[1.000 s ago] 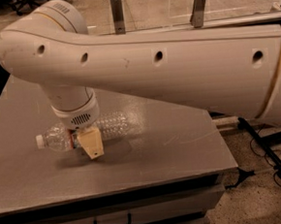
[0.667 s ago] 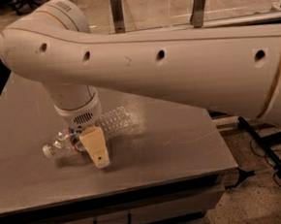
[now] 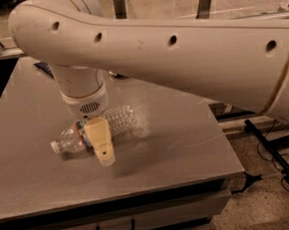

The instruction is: Knock water bottle over

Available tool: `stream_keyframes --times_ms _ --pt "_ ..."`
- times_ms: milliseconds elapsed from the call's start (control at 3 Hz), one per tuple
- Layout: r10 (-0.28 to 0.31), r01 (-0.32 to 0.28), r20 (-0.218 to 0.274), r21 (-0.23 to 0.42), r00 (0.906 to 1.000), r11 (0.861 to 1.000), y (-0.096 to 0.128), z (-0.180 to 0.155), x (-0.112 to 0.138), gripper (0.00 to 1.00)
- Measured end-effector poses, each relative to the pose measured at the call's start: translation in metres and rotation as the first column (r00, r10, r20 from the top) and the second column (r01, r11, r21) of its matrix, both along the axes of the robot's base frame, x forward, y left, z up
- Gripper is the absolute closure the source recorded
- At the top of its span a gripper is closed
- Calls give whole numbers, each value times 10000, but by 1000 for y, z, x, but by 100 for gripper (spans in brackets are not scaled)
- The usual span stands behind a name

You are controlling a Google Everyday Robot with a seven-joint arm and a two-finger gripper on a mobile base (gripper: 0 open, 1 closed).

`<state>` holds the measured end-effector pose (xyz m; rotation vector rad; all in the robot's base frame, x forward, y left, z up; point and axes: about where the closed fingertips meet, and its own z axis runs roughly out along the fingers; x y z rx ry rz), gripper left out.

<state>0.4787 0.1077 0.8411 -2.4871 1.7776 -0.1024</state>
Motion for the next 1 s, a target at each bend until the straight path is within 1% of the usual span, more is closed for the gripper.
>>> stream_keyframes --times_ms 333,667,1000 --pt "-671 674 -62 739 9977 9950 -19 18 11 0" --pt "-1957 1874 368 1622 9800 9688 -59 49 24 0" --pt "-2095 2001 403 1681 9770 9653 -65 52 26 0"
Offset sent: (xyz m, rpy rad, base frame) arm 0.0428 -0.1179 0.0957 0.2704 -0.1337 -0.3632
